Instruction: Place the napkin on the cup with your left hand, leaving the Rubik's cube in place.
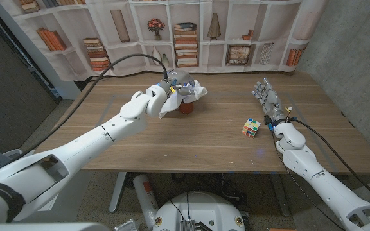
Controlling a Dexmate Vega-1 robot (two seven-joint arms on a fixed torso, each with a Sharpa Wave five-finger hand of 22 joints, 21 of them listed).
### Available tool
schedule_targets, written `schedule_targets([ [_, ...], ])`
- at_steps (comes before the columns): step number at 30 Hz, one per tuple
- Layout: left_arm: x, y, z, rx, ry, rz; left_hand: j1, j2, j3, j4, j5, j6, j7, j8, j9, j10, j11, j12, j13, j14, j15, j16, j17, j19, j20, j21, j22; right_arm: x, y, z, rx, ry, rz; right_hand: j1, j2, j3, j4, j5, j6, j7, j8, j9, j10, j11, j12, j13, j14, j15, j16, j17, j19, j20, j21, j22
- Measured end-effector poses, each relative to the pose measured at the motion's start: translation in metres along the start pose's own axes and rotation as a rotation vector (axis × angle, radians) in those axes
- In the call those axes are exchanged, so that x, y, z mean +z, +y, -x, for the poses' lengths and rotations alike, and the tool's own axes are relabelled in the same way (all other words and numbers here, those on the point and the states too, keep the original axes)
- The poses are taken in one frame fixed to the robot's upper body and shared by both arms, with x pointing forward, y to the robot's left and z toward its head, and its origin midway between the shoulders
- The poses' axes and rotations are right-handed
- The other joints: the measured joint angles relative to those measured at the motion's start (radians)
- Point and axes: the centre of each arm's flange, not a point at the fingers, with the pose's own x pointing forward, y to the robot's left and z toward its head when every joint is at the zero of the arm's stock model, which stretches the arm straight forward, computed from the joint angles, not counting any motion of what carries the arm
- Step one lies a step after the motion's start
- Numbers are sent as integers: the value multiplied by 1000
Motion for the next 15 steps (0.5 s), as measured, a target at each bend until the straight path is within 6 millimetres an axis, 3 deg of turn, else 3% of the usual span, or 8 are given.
schedule_targets([
  [15,-3,9,-1,24,3,5,0,0,0,0,0,1,1,0,0,0,0,0,0,-1,-1,0,-5,0,0,-8,0,-1,0,2,-6,0,1,0,0,0,0,0,0,0,0,0,0,0,0,0,0,0,0,0,0,0,0,0],
])
